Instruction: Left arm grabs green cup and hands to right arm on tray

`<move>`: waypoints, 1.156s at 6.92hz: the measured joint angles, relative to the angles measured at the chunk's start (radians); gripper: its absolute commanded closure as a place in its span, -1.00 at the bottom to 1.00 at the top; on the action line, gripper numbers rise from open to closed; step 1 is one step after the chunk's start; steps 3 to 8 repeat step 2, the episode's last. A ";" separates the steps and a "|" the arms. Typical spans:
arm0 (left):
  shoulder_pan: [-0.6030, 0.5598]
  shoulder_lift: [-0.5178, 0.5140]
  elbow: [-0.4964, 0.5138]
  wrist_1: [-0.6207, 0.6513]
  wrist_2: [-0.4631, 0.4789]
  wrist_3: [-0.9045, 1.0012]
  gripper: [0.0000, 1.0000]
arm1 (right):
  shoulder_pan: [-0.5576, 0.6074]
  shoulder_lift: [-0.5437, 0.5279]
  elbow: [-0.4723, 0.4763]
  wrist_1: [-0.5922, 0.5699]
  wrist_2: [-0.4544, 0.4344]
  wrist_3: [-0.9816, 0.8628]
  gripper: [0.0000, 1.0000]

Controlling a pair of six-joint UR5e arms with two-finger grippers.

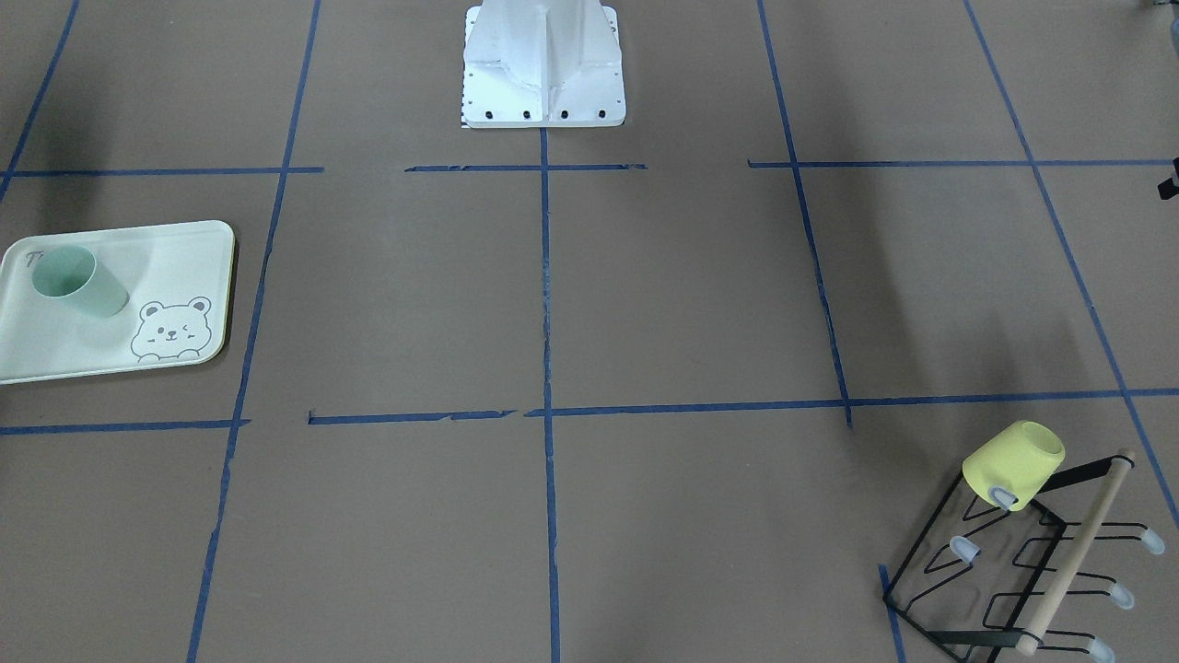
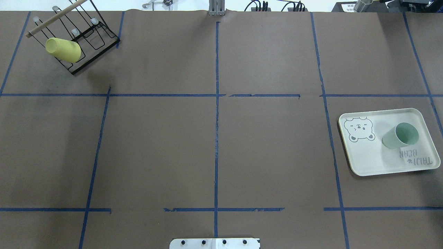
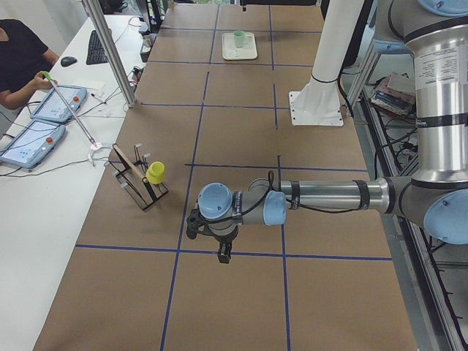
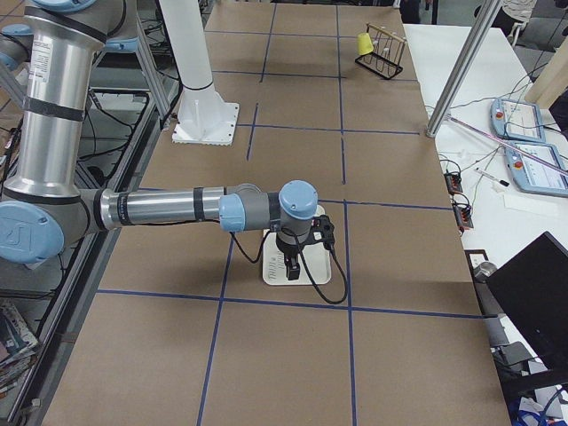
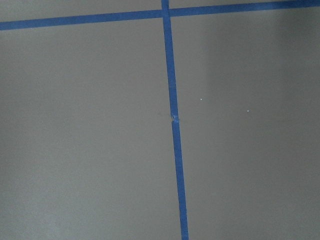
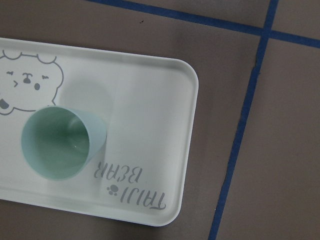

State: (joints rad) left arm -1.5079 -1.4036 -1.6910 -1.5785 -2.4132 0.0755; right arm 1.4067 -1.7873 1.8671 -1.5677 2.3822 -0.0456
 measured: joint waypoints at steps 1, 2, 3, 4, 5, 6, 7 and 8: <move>0.000 -0.001 0.002 0.000 0.000 -0.001 -1.00 | 0.000 0.000 0.001 0.000 -0.001 0.000 -1.00; 0.000 -0.003 0.002 0.000 -0.001 -0.001 -1.00 | 0.000 0.000 0.001 0.001 -0.001 0.000 -1.00; 0.000 -0.003 0.002 0.000 -0.001 -0.001 -1.00 | 0.000 0.000 0.001 0.001 -0.001 0.000 -1.00; 0.000 -0.003 0.002 0.000 -0.001 -0.001 -1.00 | 0.000 0.000 0.001 0.001 -0.001 0.000 -1.00; 0.000 -0.003 0.002 0.000 -0.001 -0.001 -1.00 | 0.000 0.000 0.001 0.001 -0.001 0.000 -1.00; 0.000 -0.003 0.002 0.000 -0.001 -0.001 -1.00 | 0.000 0.000 0.001 0.001 -0.001 0.000 -1.00; 0.000 -0.003 0.002 0.000 -0.001 -0.001 -1.00 | 0.000 0.000 0.001 0.001 -0.001 0.000 -1.00; 0.000 -0.003 0.002 0.000 -0.001 -0.001 -1.00 | 0.000 0.000 0.001 0.001 -0.001 0.000 -1.00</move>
